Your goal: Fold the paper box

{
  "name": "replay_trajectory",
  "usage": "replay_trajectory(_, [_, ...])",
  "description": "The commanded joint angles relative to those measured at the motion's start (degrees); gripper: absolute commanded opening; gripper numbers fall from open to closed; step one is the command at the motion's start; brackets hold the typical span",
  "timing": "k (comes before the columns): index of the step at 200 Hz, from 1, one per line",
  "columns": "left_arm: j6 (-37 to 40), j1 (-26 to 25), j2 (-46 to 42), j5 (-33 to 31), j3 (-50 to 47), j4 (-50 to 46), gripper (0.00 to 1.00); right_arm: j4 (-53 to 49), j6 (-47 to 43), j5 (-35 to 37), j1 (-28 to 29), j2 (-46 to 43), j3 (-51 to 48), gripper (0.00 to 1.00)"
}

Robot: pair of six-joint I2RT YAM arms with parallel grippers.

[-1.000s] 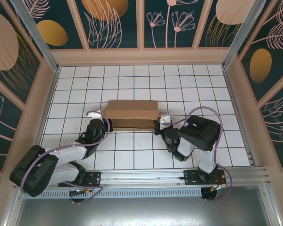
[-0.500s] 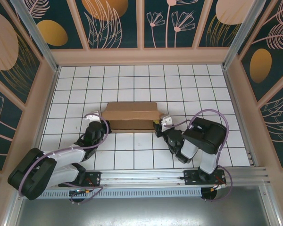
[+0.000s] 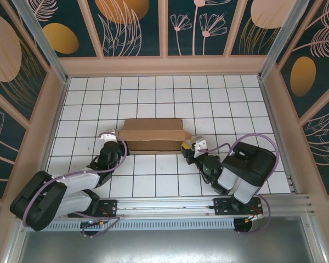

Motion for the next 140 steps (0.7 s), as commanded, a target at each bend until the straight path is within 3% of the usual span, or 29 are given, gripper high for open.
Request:
replay_trajectory(1, [0.8, -0.4, 0.1, -1.4, 0.7, 0.8, 0.0, 4.6, 3.1, 5.5, 0.5, -4.2, -2.8, 0.39])
replay_trajectory(33, [0.5, -0.4, 1.5, -0.7, 1.3, 1.5, 0.0, -2.7, 2.1, 15.8, 0.3, -13.9, -2.5, 0.33])
replay_trajectory(58, [0.5, -0.6, 3.2, -0.5, 2.0, 1.8, 0.0, -26.0, 7.1, 19.2, -4.2, -25.2, 2.8, 0.33])
replay_trajectory(80, [0.5, -0.9, 3.7, -0.4, 2.2, 2.0, 0.0, -44.1, 12.7, 10.1, -11.8, -34.7, 8.4, 0.32])
replay_trajectory(94, [0.5, -0.9, 4.1, -0.4, 2.3, 2.1, 0.0, -50.8, 13.5, 4.6, -14.6, -38.4, 12.2, 0.23])
replay_trajectory(111, [0.4, -1.1, 4.6, 0.0, 2.7, 2.2, 0.0, -57.8, 12.4, -4.1, -15.0, -38.9, 18.2, 0.13])
replay_trajectory(128, [0.4, -1.3, 5.0, 0.3, 3.0, 2.2, 0.0, -66.2, 11.9, -14.4, -14.6, -36.6, 25.5, 0.13])
replay_trajectory(140, [0.4, -1.4, 5.1, 0.4, 3.2, 2.0, 0.0, -70.0, 13.8, -16.7, -13.5, -34.2, 29.6, 0.1])
